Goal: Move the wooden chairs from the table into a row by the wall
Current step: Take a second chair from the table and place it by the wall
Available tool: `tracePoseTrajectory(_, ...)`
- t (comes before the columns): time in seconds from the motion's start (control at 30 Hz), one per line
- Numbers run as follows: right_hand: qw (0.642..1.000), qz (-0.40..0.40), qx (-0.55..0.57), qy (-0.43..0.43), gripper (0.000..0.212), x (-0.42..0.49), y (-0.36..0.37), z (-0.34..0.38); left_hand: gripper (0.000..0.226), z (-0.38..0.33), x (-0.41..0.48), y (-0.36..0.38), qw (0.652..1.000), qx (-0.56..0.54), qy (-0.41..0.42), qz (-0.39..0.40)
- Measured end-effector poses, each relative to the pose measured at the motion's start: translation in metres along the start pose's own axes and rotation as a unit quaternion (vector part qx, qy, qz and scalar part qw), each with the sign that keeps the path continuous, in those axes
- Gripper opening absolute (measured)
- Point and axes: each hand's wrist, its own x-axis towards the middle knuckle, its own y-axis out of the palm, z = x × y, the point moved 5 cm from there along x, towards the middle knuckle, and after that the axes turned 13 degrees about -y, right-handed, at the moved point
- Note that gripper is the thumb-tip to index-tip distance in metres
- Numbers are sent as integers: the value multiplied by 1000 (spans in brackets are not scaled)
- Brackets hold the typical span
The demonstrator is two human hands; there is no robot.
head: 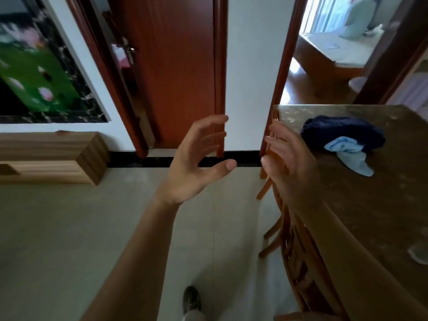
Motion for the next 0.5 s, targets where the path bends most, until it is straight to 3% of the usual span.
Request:
tracePoseTrajectory(0.1, 998, 5, -52, 20, 69, 37, 22, -33, 63, 26, 69, -23, 999, -14, 14, 37)
tracePoseTrajectory(0.2, 996, -24, -66, 61, 91, 72, 33, -65, 65, 43, 139, -36, 996, -13, 16, 89)
tracePoseTrajectory(0.27, 989, -78, -19, 124, 76, 89, 32, -86, 65, 53, 183, -32, 992, -10, 9, 125)
tracePoseTrajectory(0.37, 979, -144, -83, 122, 50, 102, 19, -105, 62, 71, 240, -10, 982, -21, 6, 187)
tracePoseTrajectory(0.5, 962, -201, -109, 151, 64, 107, -7, -157, 59, 102, 305, 35, 963, -47, 20, 264)
